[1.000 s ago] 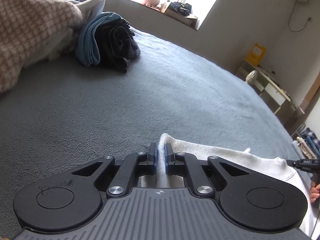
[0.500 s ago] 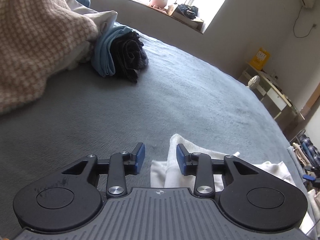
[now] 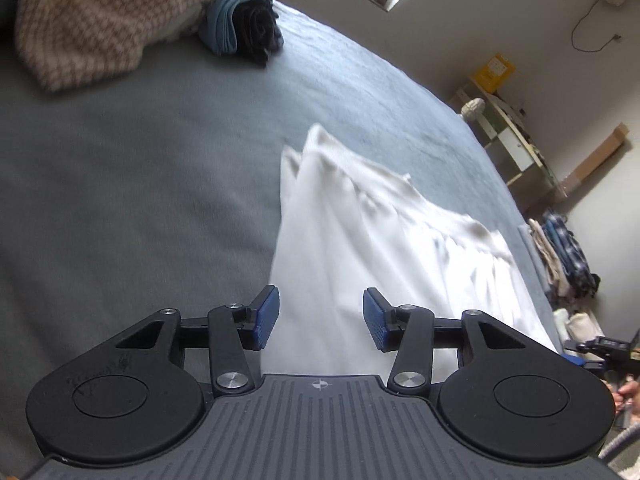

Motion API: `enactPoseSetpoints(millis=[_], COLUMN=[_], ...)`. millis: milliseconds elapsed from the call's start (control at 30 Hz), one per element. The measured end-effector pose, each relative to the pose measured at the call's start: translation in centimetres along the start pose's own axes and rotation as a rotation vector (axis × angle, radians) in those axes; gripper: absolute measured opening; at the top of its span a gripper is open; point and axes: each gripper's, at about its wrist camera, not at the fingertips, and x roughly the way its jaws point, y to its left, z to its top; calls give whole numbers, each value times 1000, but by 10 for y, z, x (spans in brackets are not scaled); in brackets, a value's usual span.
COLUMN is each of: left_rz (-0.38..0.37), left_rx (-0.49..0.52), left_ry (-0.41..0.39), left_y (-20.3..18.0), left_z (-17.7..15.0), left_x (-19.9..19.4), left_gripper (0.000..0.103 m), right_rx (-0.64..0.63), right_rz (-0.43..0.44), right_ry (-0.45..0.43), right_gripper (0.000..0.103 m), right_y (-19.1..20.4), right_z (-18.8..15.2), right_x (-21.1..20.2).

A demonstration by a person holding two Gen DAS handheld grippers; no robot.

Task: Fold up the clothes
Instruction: 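Lift both open grippers away from the folded white sweatshirt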

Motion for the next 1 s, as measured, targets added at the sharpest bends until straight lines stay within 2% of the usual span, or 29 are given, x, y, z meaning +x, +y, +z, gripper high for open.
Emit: enactPoseSetpoints(millis=[100,167,200,233,300,400,467,667,833,1000], left_rz=[1,-2,0,5,12,22,14,-40,-30,51], left_rx=[-25,-38,-40,-40,-41,-44,-45,-1,146,400], left_ry=[16,16,14,11,12,9,7,0,1,40], left_y=[1,2,3,4,8,15,19,23,6,-14], left_z=[-15,-23,-26,-28,-30,-30,-30,-37,-48,-62], left_x=[2,3,4,5,6,2,-4,-21,-15,-2], left_gripper=[46,46,46,46,46,45,45,46,46,46], right_rx=[-82,-121,-133,-135,-86,74,130,194,225,207], right_rz=[-7,-4,-10,-27,-49,-27,-16,2,5,-10], right_ry=[3,7,10,10,-23,-46,-42,-56,-51,-55], right_gripper=[42,33,15,5,5,4,4,5,5,6], right_y=[11,16,17,18,8,-23,-33,-44,-46,-41], right_z=[-13,-19,-21,-23,-23,-24,-30,-36,-36,-37], right_x=[3,5,6,8,6,4,8,13,19,20])
